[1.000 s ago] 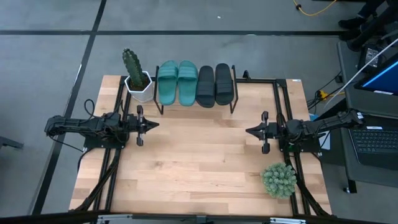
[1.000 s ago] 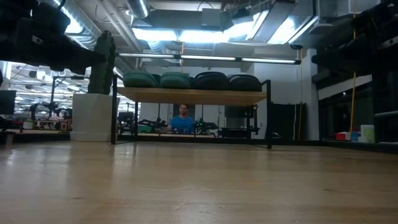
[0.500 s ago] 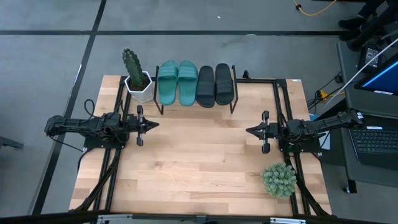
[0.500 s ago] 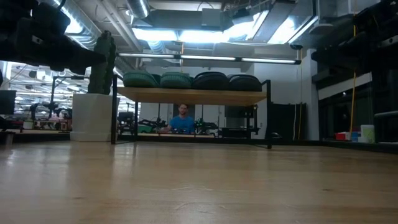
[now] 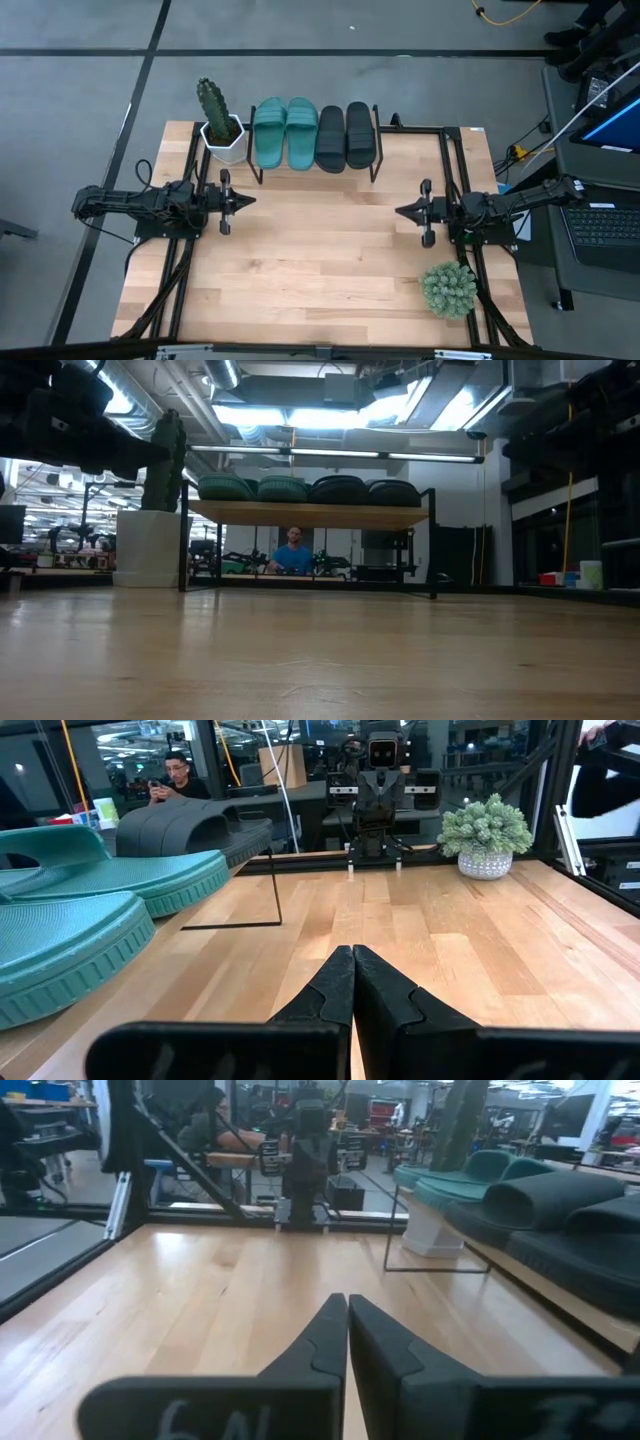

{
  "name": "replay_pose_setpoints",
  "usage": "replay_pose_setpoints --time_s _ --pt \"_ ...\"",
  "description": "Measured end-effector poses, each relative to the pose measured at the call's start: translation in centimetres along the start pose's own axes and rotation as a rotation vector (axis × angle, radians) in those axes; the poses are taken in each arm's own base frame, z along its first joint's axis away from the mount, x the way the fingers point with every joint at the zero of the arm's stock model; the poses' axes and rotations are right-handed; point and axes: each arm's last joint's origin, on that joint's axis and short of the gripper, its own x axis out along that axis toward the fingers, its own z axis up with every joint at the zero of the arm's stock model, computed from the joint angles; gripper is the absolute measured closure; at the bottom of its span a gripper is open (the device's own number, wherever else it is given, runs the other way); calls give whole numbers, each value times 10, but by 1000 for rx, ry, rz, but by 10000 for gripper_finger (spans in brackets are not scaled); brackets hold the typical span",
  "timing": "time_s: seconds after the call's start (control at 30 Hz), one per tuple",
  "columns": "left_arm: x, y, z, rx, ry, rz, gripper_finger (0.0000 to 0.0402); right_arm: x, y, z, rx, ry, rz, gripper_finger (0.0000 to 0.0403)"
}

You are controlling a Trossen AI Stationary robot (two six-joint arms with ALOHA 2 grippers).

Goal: Pick and place slides into the shelf
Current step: Return to Home Position

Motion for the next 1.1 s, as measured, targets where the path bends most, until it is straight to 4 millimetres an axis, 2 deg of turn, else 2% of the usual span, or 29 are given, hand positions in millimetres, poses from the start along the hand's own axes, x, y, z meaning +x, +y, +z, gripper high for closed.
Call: replay_pose_setpoints --time_s 0.57,1.1 --pt "0 0 0 0 0 0 401 -14 -21 2 39 -61 -134 385" --pt "0 0 0 -1 -4 1 401 -14 -25 2 9 -59 -170 386"
